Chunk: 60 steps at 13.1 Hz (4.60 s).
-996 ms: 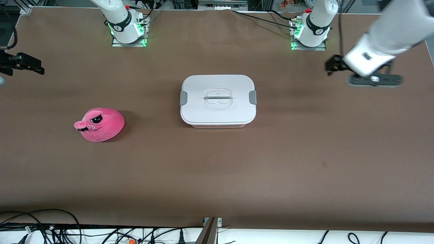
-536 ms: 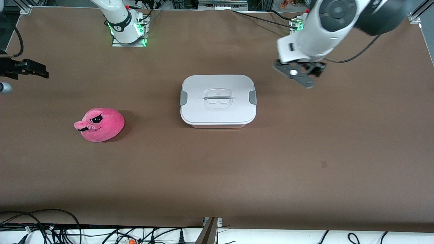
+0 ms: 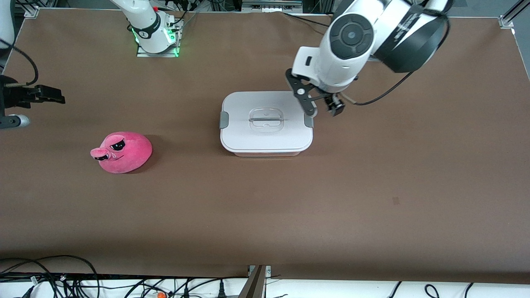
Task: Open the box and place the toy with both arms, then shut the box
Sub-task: 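Reach the left gripper to the white lid handle while the right gripper approaches the toy, then grasp the lid handle with the left gripper while the right gripper grasps the toy, then lift the lid with the left gripper and set it beside the box, then carry the pink toy with the right gripper into the pink box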
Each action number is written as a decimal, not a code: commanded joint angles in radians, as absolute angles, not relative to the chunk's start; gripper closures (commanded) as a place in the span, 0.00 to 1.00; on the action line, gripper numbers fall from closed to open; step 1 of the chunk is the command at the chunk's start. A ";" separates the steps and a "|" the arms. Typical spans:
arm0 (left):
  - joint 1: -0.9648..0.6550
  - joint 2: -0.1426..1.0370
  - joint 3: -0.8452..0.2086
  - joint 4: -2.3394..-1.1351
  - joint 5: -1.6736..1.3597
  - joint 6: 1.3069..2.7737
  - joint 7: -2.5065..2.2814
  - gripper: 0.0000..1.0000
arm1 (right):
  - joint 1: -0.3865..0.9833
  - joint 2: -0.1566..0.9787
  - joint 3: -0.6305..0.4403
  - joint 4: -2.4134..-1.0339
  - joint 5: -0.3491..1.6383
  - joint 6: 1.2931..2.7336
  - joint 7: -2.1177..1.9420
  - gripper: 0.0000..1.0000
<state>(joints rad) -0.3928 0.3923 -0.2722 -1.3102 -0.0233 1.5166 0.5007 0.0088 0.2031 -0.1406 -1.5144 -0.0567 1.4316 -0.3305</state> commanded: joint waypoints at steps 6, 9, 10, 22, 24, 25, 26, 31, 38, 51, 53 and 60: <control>-0.571 0.514 -0.259 -1.380 0.018 1.883 0.529 0.00 | -0.012 0.337 -0.133 -1.618 0.018 1.670 -0.471 0.00; -0.587 0.552 -0.262 -1.443 0.086 1.972 0.500 0.00 | -0.012 0.348 -0.132 -1.731 0.023 1.820 -0.485 0.00; -0.592 0.558 -0.261 -1.451 0.092 1.989 0.500 0.00 | -0.011 0.351 -0.130 -1.764 0.025 1.865 -0.486 0.00; -0.632 0.574 -0.267 -1.451 0.176 1.980 0.505 1.00 | -0.009 0.341 -0.098 -1.874 0.058 1.968 -0.597 0.00; -0.632 0.572 -0.268 -1.448 0.176 1.977 0.509 1.00 | -0.009 0.347 -0.097 -1.881 0.064 2.015 -0.621 0.00; -0.632 0.569 -0.270 -1.444 0.175 1.977 0.506 1.00 | -0.008 0.347 -0.094 -1.879 0.077 2.026 -0.623 0.00; -0.632 0.562 -0.275 -1.442 0.170 1.976 0.505 1.00 | -0.008 0.348 -0.091 -1.881 0.104 2.040 -0.624 0.00; -0.630 0.525 -0.285 -1.424 0.156 1.912 0.515 1.00 | -0.003 0.385 -0.061 -1.879 0.113 2.131 -0.624 0.00; -0.476 0.376 -0.298 -1.404 0.104 1.596 0.656 1.00 | 0.015 0.400 -0.045 -1.871 0.114 2.168 -0.611 1.00; 0.118 0.486 -0.288 -1.430 0.150 1.560 1.487 1.00 | 0.046 0.356 0.162 -1.569 0.103 1.722 -0.606 1.00; 0.146 0.521 -0.285 -1.430 0.213 1.604 1.523 1.00 | 0.080 0.344 0.205 -1.534 0.094 1.668 -0.548 1.00; 0.184 0.594 -0.287 -1.430 0.301 1.686 1.532 1.00 | 0.357 0.351 0.213 -1.448 -0.037 1.552 -0.468 1.00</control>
<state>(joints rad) 0.1659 0.5892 -0.2759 -1.4339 0.2799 1.6774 1.5031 0.3138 0.3422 0.2187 -1.4716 0.0019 1.5807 -0.4966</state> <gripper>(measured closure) 0.930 0.903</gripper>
